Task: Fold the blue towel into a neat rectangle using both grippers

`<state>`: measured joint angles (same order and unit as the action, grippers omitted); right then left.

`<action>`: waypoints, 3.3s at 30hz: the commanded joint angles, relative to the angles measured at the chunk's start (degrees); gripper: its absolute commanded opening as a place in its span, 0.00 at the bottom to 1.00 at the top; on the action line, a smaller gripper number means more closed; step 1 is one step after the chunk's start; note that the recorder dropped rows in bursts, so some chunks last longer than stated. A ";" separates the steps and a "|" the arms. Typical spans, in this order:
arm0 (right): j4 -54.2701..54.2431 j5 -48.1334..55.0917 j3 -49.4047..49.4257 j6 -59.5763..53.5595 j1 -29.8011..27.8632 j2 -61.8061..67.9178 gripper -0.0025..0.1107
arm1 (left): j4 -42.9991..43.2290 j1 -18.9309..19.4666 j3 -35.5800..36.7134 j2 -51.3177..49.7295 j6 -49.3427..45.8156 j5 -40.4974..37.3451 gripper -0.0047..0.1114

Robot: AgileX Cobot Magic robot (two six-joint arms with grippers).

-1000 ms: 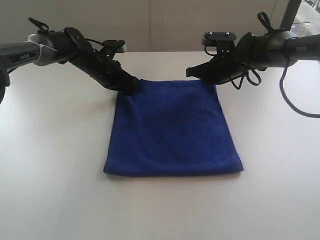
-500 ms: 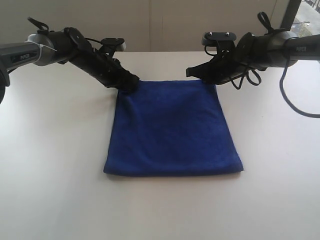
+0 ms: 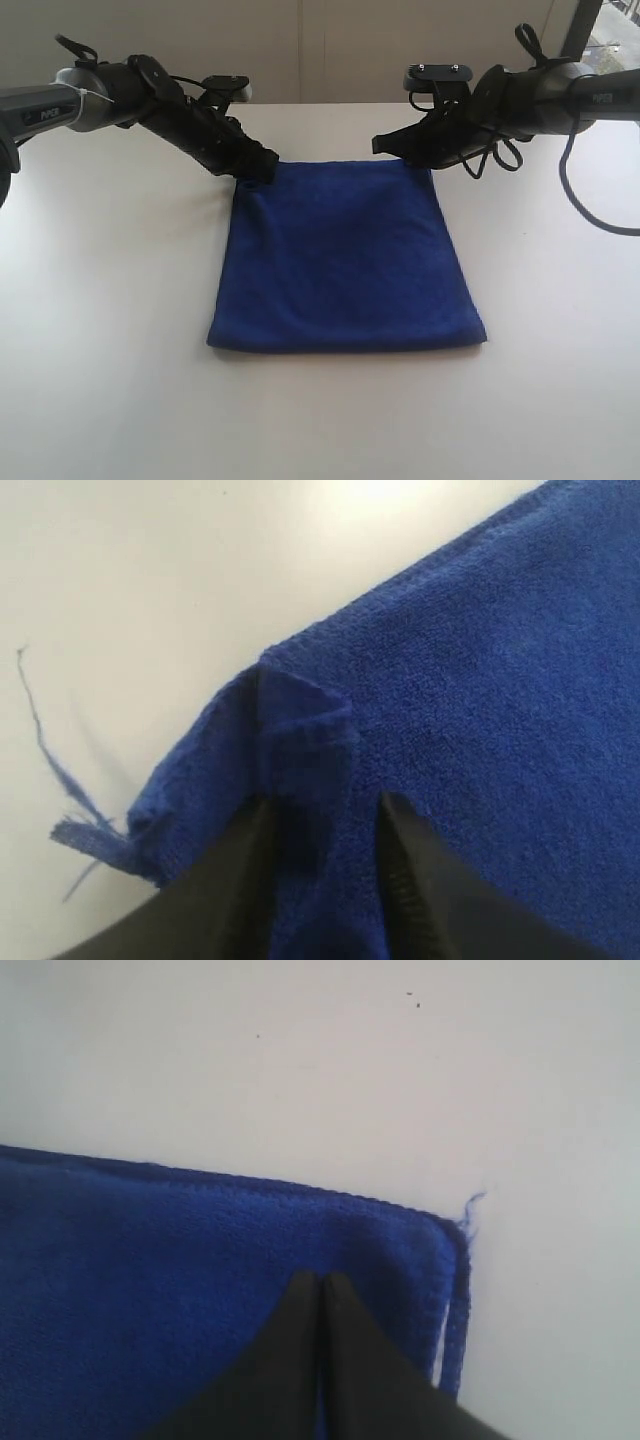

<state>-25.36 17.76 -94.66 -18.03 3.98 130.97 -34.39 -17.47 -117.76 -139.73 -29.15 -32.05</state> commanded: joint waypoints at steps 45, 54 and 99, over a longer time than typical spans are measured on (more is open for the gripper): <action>0.36 0.21 -0.13 0.10 -0.04 -0.51 0.02 | 19.48 -0.33 -0.62 2.68 8.90 1.88 0.43; 0.36 0.55 -0.13 0.10 -0.04 -0.51 0.02 | 21.31 -0.33 -0.62 3.80 9.88 1.15 0.29; 0.36 0.67 -0.13 0.10 -0.04 -0.51 0.02 | 20.48 -5.61 -0.62 2.92 13.78 2.55 0.29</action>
<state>-25.36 18.58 -94.66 -18.03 3.98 130.97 -15.56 -22.80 -118.26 -137.67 -15.16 -29.37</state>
